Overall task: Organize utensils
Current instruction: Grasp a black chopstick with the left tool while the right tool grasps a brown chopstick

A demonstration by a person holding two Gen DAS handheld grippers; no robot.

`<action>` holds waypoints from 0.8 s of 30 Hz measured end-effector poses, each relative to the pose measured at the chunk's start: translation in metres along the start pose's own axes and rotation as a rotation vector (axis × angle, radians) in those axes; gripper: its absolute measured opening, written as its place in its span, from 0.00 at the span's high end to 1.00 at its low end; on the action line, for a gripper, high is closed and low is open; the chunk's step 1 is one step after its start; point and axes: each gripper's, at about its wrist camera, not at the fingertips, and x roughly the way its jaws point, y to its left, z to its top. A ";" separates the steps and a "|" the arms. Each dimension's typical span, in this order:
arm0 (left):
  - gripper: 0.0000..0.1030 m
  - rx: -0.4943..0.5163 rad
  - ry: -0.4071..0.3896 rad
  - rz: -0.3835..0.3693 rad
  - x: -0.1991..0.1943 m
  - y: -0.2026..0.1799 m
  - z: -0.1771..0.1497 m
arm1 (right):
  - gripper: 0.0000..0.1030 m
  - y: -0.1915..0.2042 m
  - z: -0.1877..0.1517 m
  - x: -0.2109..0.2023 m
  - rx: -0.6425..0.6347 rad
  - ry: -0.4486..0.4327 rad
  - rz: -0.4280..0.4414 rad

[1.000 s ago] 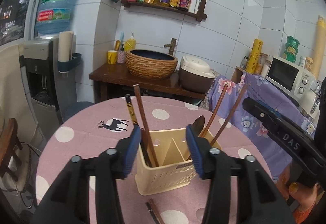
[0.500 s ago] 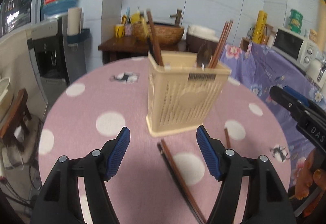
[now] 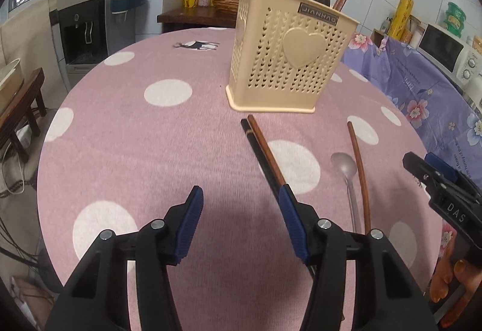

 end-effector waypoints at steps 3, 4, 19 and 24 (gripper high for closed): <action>0.56 -0.018 0.007 -0.004 0.000 0.002 -0.007 | 0.32 -0.001 -0.011 0.005 0.007 0.025 -0.007; 0.58 -0.021 0.010 -0.005 0.000 0.002 -0.008 | 0.32 -0.001 -0.012 0.004 0.011 0.029 -0.010; 0.62 0.034 0.047 -0.035 0.010 -0.022 -0.016 | 0.31 -0.005 -0.017 -0.002 0.028 0.037 -0.004; 0.63 0.071 0.058 -0.017 0.019 -0.034 -0.017 | 0.31 -0.004 -0.016 -0.002 0.029 0.038 0.000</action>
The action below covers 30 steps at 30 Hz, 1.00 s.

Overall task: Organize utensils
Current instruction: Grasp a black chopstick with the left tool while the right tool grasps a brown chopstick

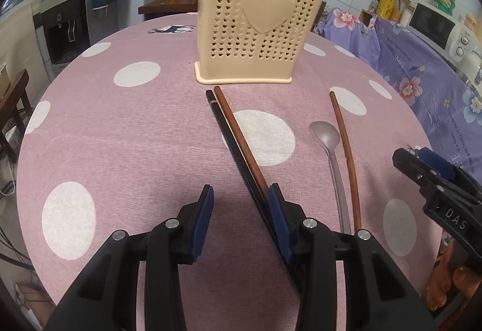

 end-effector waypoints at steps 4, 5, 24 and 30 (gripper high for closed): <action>0.64 0.030 -0.009 0.047 0.002 -0.005 0.001 | 0.31 0.002 -0.001 0.001 -0.005 0.002 -0.002; 0.64 0.031 -0.008 0.058 0.001 -0.004 0.001 | 0.31 0.002 -0.001 0.000 -0.007 0.001 -0.004; 0.64 -0.131 -0.025 0.071 -0.002 0.055 0.037 | 0.44 0.008 0.043 0.047 0.068 0.125 0.065; 0.64 -0.155 -0.014 0.078 0.012 0.055 0.047 | 0.50 0.014 0.052 0.068 0.089 0.155 0.018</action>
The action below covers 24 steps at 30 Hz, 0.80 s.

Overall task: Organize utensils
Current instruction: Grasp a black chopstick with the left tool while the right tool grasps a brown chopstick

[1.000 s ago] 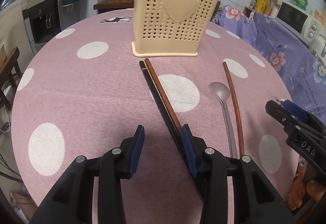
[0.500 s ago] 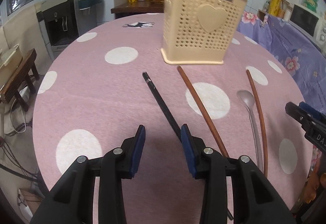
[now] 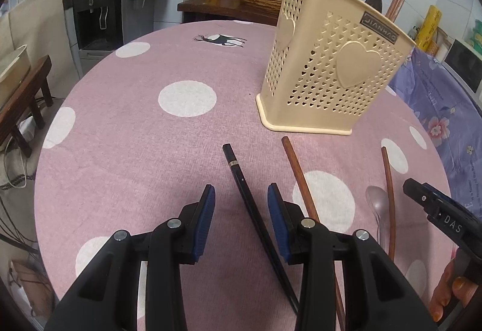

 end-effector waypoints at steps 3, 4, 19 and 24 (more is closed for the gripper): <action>0.64 -0.002 0.015 0.013 0.010 -0.003 0.001 | 0.52 0.003 0.006 0.008 -0.005 0.011 -0.017; 0.64 -0.001 0.019 0.017 0.012 -0.003 0.001 | 0.53 0.004 0.008 0.011 -0.006 0.018 -0.020; 0.66 0.039 0.003 0.069 0.014 -0.012 -0.004 | 0.64 0.019 0.016 0.041 -0.053 0.061 -0.078; 0.74 0.053 0.013 0.065 0.020 -0.013 0.004 | 0.70 0.022 0.021 0.045 -0.067 0.048 -0.091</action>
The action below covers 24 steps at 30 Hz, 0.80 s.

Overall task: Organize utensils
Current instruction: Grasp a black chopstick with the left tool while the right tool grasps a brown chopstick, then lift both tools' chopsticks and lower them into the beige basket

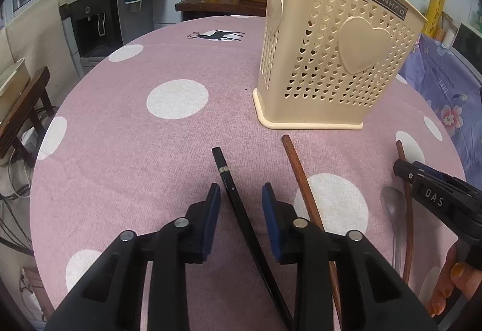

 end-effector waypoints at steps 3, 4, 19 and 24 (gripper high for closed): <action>0.77 0.004 0.005 -0.005 0.004 0.000 0.005 | 0.78 0.000 0.006 0.003 0.005 -0.002 0.001; 0.79 0.006 0.008 -0.006 0.005 -0.001 0.007 | 0.81 -0.001 0.007 0.003 0.010 0.000 0.002; 0.90 -0.007 0.013 -0.030 0.015 -0.006 0.016 | 0.91 -0.013 0.016 0.010 0.104 0.000 0.116; 0.91 -0.032 0.011 -0.065 0.017 -0.005 0.018 | 0.92 -0.021 0.015 0.010 0.148 0.002 0.161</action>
